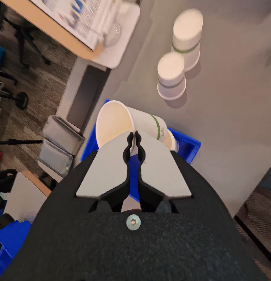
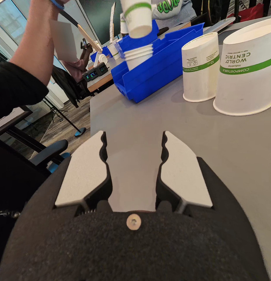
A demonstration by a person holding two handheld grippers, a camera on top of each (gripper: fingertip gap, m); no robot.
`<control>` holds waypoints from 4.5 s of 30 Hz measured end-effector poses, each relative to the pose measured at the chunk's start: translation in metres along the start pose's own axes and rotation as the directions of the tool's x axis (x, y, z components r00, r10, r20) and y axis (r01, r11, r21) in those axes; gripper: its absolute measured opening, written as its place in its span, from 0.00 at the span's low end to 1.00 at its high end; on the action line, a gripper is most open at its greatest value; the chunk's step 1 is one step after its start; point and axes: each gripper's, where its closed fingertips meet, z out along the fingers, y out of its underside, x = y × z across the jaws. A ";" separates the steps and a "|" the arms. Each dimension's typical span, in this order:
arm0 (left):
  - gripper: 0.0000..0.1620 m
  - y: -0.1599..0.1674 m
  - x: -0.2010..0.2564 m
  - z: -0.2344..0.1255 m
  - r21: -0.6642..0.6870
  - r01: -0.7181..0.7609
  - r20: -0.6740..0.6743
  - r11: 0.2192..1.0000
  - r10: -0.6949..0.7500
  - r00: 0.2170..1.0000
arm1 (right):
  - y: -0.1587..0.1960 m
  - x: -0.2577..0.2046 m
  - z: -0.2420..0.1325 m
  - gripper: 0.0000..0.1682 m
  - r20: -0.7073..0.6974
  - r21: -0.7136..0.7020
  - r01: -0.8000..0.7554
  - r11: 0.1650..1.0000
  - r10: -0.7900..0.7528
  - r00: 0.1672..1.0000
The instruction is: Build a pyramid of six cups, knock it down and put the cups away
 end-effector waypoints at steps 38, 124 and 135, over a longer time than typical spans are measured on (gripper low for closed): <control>0.43 -0.119 0.178 0.026 0.566 0.303 -0.262 0.767 -0.181 0.948 | -0.202 0.028 -0.023 0.48 0.082 0.562 -0.131 0.817 0.102 0.991; 0.03 0.108 0.107 0.074 -0.191 0.043 0.070 0.981 -0.030 0.997 | 0.021 0.028 -0.048 0.46 -0.380 -0.078 0.294 0.953 -0.301 0.874; 0.02 0.101 0.100 0.058 -0.155 0.041 0.106 0.987 -0.025 0.994 | 0.022 0.025 -0.044 0.45 -0.361 -0.077 0.282 0.956 -0.291 0.886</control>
